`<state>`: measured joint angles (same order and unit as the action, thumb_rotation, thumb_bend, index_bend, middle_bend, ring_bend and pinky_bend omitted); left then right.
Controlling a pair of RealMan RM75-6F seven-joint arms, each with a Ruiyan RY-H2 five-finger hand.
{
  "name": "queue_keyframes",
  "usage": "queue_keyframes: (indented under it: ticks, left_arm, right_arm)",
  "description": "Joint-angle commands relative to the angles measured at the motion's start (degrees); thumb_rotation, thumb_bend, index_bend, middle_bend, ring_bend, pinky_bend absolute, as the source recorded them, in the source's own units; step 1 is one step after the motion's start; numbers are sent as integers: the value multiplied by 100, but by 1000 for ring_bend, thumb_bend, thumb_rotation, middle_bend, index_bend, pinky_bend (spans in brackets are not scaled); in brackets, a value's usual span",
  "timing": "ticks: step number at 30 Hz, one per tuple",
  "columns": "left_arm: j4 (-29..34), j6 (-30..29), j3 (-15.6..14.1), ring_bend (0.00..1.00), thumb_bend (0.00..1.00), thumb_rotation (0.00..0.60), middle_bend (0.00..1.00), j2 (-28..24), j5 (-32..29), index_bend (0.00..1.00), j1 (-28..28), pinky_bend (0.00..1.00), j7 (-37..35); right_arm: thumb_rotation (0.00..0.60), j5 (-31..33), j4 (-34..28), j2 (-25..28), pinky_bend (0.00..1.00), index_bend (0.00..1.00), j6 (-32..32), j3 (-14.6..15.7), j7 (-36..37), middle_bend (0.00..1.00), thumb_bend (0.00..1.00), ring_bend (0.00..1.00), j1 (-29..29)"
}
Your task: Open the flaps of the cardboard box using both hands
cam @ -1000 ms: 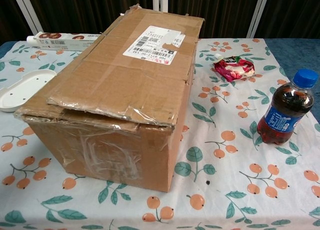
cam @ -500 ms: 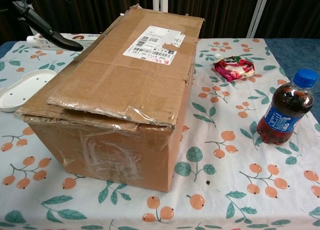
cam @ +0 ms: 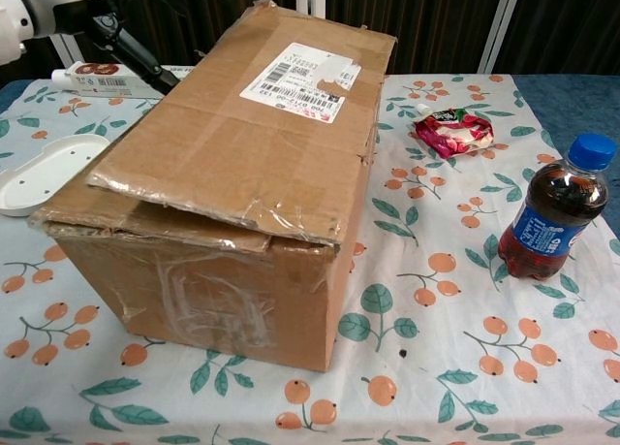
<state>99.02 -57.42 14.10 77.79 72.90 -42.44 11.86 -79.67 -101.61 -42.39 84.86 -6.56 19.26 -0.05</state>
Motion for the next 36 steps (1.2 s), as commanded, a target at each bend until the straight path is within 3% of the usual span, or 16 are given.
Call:
queue_keyframes:
  ticks: [1, 13, 21, 29, 36]
  left_arm:
    - [31, -64, 19, 81, 1, 451, 90, 69, 55, 47, -41, 169, -51]
    - [399, -1264, 495, 76, 0, 403, 53, 551, 398, 22, -35, 166, 66]
    - [730, -1333, 432, 70, 0, 403, 25, 1038, 234, 0, -217, 165, 705]
    - [772, -1456, 713, 70, 0, 404, 1, 1723, -52, 0, -569, 166, 1234]
    - [817, -1229, 783, 70, 0, 404, 0, 1960, -383, 0, -863, 166, 1572]
  right_arm:
    - [600, 8, 31, -23, 0, 0, 1, 3, 37, 0, 131, 0, -7]
    - [600, 1, 227, -60, 0, 0, 77, 13, 308, 0, 141, 0, -88]
    - [600, -58, 362, -86, 0, 0, 142, 32, 505, 0, 141, 0, -144]
    - [600, -72, 550, -85, 0, 0, 294, 37, 770, 0, 141, 0, -262]
    - [600, -68, 730, -121, 0, 0, 372, 54, 1007, 0, 140, 0, -356]
